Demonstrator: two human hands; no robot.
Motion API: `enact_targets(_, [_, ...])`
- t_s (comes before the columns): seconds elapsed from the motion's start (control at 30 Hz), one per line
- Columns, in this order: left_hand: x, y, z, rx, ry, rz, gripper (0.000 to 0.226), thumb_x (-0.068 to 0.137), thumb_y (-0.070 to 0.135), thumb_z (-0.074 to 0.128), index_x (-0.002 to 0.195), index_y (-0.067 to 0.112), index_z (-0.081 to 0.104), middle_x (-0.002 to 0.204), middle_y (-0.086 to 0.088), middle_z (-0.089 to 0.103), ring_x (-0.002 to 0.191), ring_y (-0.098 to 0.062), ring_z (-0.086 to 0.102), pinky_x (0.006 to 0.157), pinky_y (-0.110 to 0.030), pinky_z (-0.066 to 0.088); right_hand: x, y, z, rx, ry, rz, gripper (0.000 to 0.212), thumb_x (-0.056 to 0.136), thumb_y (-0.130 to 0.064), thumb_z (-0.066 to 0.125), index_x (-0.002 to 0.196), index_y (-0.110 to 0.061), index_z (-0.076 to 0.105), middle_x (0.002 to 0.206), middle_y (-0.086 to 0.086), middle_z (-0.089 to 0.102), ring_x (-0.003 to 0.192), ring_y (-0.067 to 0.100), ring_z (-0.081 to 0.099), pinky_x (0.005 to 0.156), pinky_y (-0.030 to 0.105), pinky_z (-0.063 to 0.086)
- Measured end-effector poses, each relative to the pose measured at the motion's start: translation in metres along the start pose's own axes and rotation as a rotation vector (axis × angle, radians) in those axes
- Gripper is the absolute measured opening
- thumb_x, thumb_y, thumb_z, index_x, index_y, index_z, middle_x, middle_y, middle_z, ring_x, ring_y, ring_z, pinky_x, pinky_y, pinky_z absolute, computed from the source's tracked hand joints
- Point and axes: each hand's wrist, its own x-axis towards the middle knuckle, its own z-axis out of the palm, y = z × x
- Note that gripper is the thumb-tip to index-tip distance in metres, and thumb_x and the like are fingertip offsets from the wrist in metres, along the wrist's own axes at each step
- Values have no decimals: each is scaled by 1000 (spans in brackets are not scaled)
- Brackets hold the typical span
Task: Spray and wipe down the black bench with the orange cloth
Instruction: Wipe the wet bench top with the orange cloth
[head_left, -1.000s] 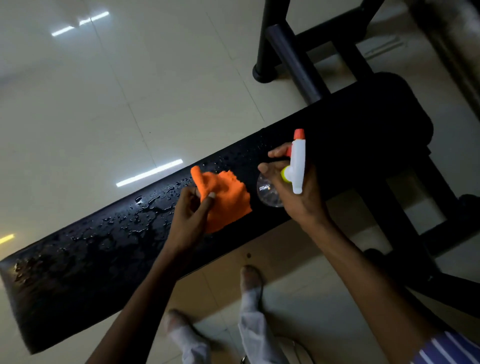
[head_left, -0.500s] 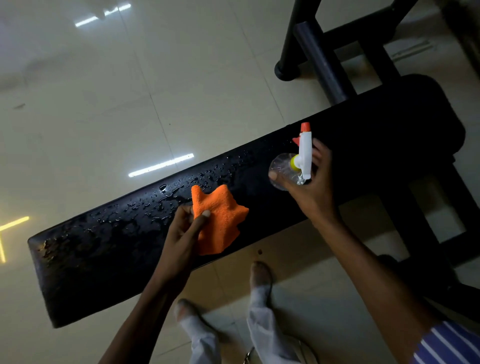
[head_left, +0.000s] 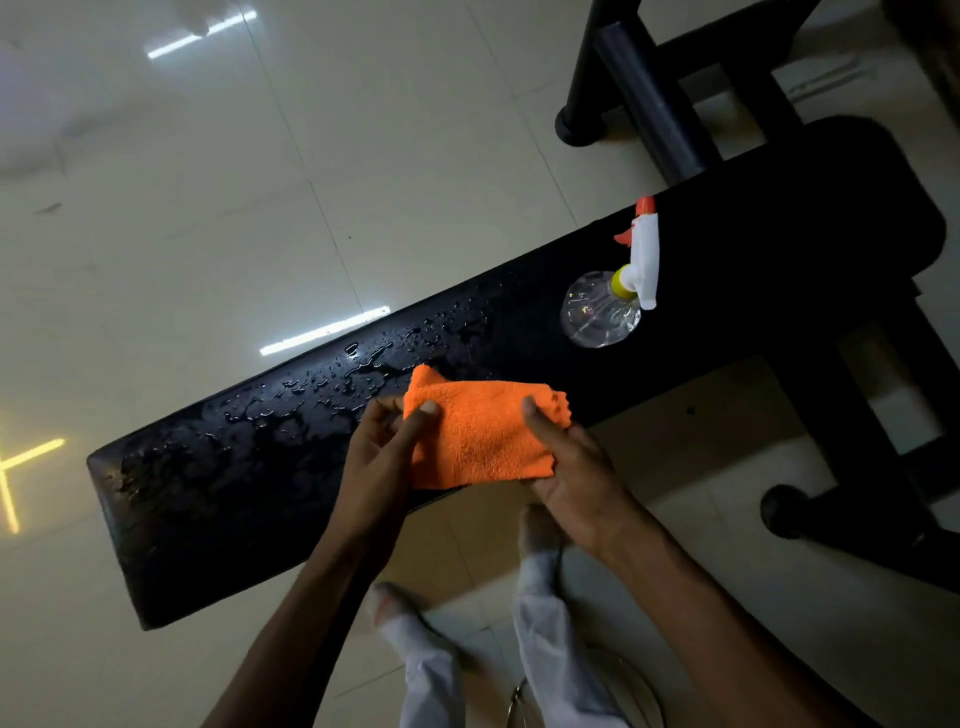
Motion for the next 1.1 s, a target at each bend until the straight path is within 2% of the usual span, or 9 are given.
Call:
enact_targets(0.17, [19,-24,-19,125,55,71,6,98,25,69,100,21,65,72,12,61,64,-5,53,60,-26,45,6,1,0,-367,129,-161,21,102,-4,65,116,-17,71,116,6,78,108,20,75,97,37,59])
enact_targets(0.27, [29,-33,-23,133,44,75,12,100,18,66,111,17,63,98,-2,72,86,-15,67,76,-32,54,12,-27,15,-841,211,-427,19,101,-6,68,115,-20,71,108,-2,75,105,19,70,89,25,53])
enact_targets(0.4, [34,-39,-36,365,93,169,16,101,21,64,116,19,61,113,-4,71,102,-20,69,91,-40,57,28,-44,42,-1439,221,-744,21,99,-8,65,120,-10,69,115,7,66,105,25,62,84,27,41])
enact_targets(0.47, [35,-42,-43,495,136,238,19,99,19,66,116,13,60,115,-5,69,103,-21,67,92,-41,57,36,-35,53,-1636,144,-695,30,98,-10,67,128,-11,67,123,12,63,116,31,60,92,35,45])
enact_targets(0.57, [35,-49,-56,635,196,341,21,97,14,68,115,7,61,117,-11,62,104,-23,63,89,-30,51,43,-9,60,-1848,-26,-391,42,101,-26,67,141,-14,61,135,15,63,129,37,58,103,43,50])
enact_targets(0.63, [34,-53,-66,683,211,362,21,97,15,68,115,8,60,117,-10,59,99,-17,61,84,-23,47,43,8,61,-1910,-51,-312,38,103,-35,65,135,-15,67,131,13,70,123,38,65,96,46,56])
enact_targets(0.8, [30,-60,-84,759,162,370,22,99,19,64,119,11,58,119,-4,54,103,-20,61,88,-35,52,48,18,60,-1896,49,-422,37,105,-35,62,134,-13,68,129,10,73,117,32,68,88,43,58])
enact_targets(0.93, [36,-55,-90,893,112,407,27,101,21,61,125,10,57,123,-6,56,112,-24,58,93,-36,49,69,12,54,-1844,78,-524,45,108,-28,58,147,-6,57,149,16,55,140,36,49,109,46,48])
enact_targets(1.1, [65,-49,-88,1134,109,500,51,101,32,59,146,12,46,152,-9,44,142,-29,38,118,-42,37,123,3,42,-1821,146,-688,64,108,-38,58,163,-12,39,176,19,20,165,38,11,134,55,13])
